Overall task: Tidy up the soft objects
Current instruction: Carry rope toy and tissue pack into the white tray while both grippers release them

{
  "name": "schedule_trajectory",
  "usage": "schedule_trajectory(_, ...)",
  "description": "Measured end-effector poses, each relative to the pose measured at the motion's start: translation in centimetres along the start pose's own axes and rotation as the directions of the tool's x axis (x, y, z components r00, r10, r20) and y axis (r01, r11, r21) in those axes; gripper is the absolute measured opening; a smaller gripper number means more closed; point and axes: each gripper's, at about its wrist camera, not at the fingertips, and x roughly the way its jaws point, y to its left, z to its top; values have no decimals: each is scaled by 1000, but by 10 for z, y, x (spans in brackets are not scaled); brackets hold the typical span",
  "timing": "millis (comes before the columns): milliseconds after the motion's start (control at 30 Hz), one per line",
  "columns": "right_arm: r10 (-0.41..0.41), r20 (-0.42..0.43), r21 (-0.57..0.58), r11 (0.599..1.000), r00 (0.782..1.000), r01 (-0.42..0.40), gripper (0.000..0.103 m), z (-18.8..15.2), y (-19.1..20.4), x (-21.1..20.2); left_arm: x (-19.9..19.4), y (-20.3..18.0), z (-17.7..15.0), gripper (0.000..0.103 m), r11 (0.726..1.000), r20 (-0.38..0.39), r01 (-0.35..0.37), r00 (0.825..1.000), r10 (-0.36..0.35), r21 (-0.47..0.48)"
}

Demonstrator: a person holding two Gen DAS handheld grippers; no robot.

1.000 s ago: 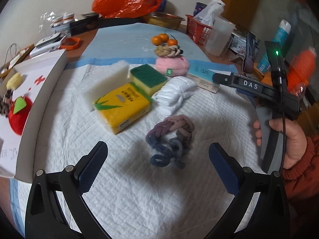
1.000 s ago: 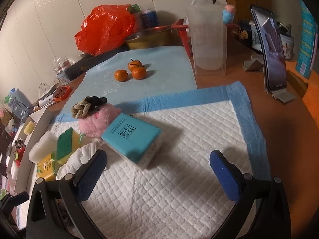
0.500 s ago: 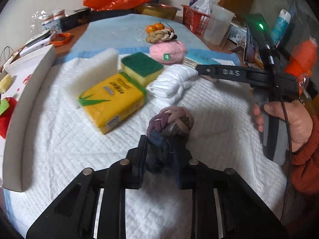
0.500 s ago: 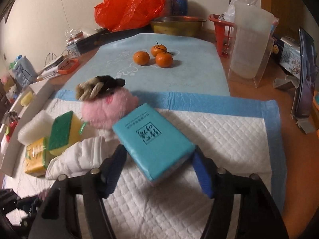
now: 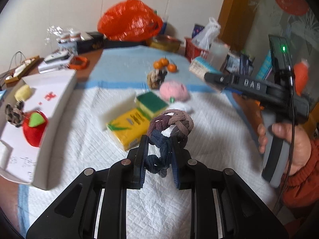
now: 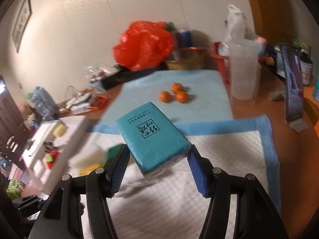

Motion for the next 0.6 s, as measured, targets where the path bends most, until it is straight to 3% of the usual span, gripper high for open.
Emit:
schedule_trajectory(267,151,-24,-61,986,988,-152,60,-10,53,-2,-44,32,5,21,992,79,-90,992,98,-90)
schedule_trajectory(467,171,-13,-73,982,985,-171,60,-3,81,-6,-77,78,23,21,980,127,-134,980,153,-150)
schedule_trajectory(600,181,17,-82,980,983,-179,60,6,101,-10,-104,112,37,21,971,181,-170,963,200,-168)
